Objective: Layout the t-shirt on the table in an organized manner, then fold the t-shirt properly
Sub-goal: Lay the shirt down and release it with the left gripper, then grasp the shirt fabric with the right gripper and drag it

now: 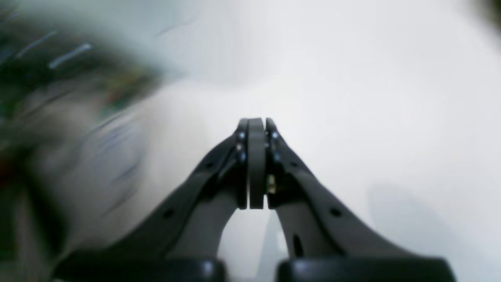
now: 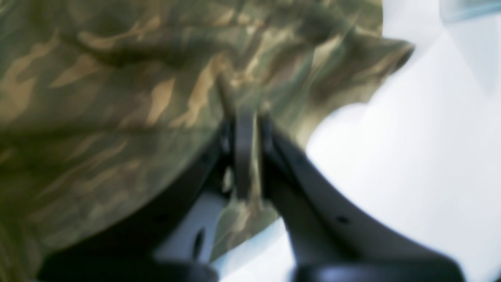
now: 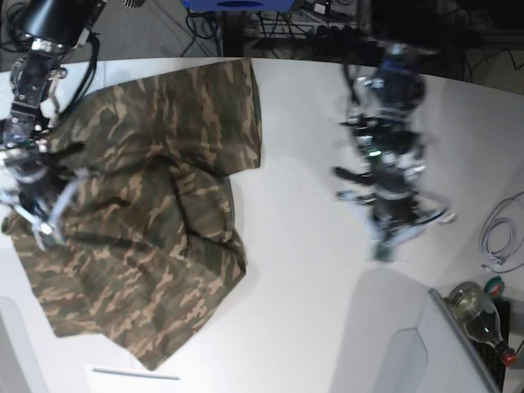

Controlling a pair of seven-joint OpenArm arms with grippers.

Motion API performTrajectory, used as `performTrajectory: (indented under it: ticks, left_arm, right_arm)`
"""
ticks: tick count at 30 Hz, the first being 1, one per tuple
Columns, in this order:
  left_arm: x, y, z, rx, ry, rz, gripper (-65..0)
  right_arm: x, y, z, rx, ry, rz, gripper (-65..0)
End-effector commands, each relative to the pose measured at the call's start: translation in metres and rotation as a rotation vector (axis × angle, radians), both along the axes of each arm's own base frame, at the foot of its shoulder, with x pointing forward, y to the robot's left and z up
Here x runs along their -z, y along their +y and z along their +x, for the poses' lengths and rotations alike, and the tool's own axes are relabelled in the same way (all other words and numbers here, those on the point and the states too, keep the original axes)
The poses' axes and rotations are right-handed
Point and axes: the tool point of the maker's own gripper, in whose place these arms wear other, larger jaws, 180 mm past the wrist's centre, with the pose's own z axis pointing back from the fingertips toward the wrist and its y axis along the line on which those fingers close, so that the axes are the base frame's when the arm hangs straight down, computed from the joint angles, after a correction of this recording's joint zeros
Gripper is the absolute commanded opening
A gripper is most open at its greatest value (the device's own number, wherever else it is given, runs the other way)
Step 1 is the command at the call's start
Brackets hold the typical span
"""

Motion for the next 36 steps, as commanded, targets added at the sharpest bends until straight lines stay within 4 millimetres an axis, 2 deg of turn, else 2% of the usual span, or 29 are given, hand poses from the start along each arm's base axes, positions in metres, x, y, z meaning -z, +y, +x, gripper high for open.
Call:
performTrajectory:
  ticks: [1, 3, 5, 6, 8, 12, 17, 20, 24, 26, 29, 36]
  left_arm:
    - [-0.007, 0.022, -0.009, -0.045, -0.013, 0.024, -65.0]
    - [-0.011, 0.066, -0.029, -0.131, -0.003, 0.074, -65.0]
    - [-0.01, 0.101, -0.049, -0.208, 0.017, 0.107, -65.0]
    - [-0.012, 0.114, -0.056, -0.246, 0.016, 0.113, -65.0]
    - [-0.009, 0.133, -0.071, -0.31, 0.023, 0.085, -65.0]
    - [-0.007, 0.161, -0.094, -0.404, -0.003, -0.055, -65.0]
    - [-0.003, 0.176, -0.114, -0.448, -0.001, -0.136, -65.0]
    - [-0.001, 0.179, -0.12, -0.459, 0.008, -0.133, -65.0]
    - [0.001, 0.176, -0.121, -0.458, 0.011, -0.146, -65.0]
    - [0.002, 0.174, -0.121, -0.456, 0.012, -0.151, -65.0]
    - [0.003, 0.173, -0.12, -0.455, 0.012, -0.153, -65.0]
    - [0.003, 0.173, -0.12, -0.456, 0.013, -0.153, -65.0]
  right_arm:
    - [-0.007, 0.039, 0.005, -0.102, -0.031, 0.035, -47.0]
    - [-0.003, 0.102, 0.001, -0.273, -0.017, 0.056, -31.1]
    - [0.001, 0.148, -0.002, -0.377, -0.011, 0.049, -16.7]
    - [0.009, 0.167, -0.005, -0.402, -0.002, 0.039, -12.0]
    - [0.014, 0.195, 0.0, -0.405, -0.017, 0.026, -12.5]
    - [0.029, 0.235, 0.013, -0.431, -0.006, 0.032, -18.3]
    - [0.04, 0.239, 0.034, -0.387, 0.028, 0.063, -19.5]
    - [0.041, 0.248, 0.033, -0.388, 0.035, 0.084, -19.5]
    - [0.058, 0.256, 0.033, -0.398, 0.063, 0.094, -19.7]
    - [0.071, 0.257, 0.033, -0.371, 0.061, 0.106, -19.7]
    - [0.078, 0.25, 0.038, -0.329, 0.033, 0.098, -20.9]
    - [0.078, 0.24, 0.041, -0.311, 0.024, 0.079, -49.1]
